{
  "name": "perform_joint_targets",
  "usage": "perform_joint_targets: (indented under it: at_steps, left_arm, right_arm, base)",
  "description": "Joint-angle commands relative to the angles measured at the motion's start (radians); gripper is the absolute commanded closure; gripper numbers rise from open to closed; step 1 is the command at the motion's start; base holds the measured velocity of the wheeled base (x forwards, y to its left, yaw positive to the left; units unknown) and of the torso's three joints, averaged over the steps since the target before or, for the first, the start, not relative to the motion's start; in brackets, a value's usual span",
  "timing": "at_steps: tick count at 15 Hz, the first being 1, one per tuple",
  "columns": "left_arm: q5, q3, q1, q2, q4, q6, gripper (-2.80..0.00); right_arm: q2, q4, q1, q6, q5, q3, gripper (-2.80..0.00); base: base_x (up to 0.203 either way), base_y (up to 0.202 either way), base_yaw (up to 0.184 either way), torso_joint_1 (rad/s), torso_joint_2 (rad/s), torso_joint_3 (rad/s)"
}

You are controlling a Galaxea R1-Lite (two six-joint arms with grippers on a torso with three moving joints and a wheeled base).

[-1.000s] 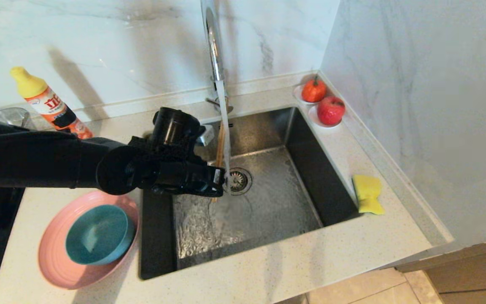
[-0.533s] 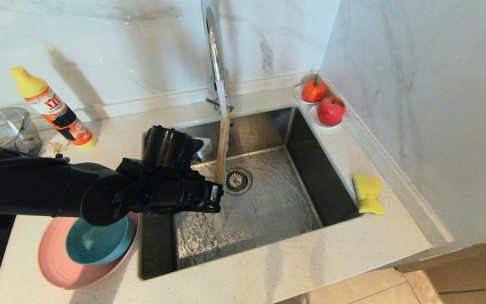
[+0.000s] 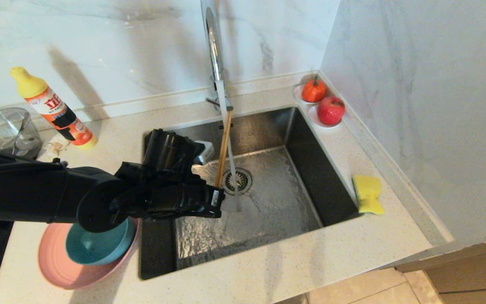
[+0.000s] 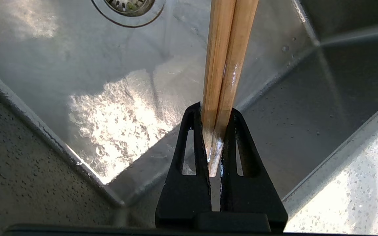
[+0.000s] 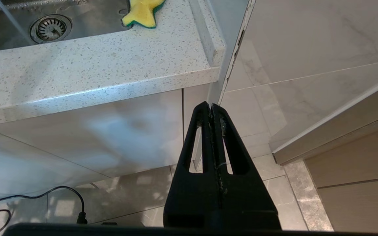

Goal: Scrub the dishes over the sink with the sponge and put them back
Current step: Rinse the chopsticks

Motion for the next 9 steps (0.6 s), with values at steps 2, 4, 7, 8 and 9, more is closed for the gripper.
perform_joint_targets:
  at_steps: [2,4,7,8,9]
  left_arm:
    - [0.000,0.021,0.001,-0.014,-0.002,-0.003,0.00]
    - [0.002,0.020,0.003,-0.031,-0.001,-0.010,0.00]
    - [0.070,0.027,0.020,-0.057,-0.001,-0.016,0.00]
    - [0.083,0.029,0.029,-0.075,0.001,-0.018,0.00]
    - [0.093,0.036,0.037,-0.094,0.004,-0.018,0.00]
  right_arm:
    - [0.000,0.000,0.000,0.000,0.000,0.000,0.00]
    - [0.000,0.000,0.000,0.000,0.000,0.000,0.00]
    - [0.000,0.000,0.000,0.000,0.000,0.000,0.00]
    - [0.000,0.000,0.000,0.000,0.000,0.000,0.00]
    - [0.000,0.000,0.000,0.000,0.000,0.000,0.00]
  base:
    - [0.000,0.000,0.000,0.000,0.00,0.000]
    - [0.000,0.000,0.000,0.000,0.00,0.000]
    - [0.000,0.000,0.000,0.000,0.00,0.000]
    - [0.000,0.000,0.000,0.000,0.00,0.000]
    - [0.000,0.000,0.000,0.000,0.00,0.000]
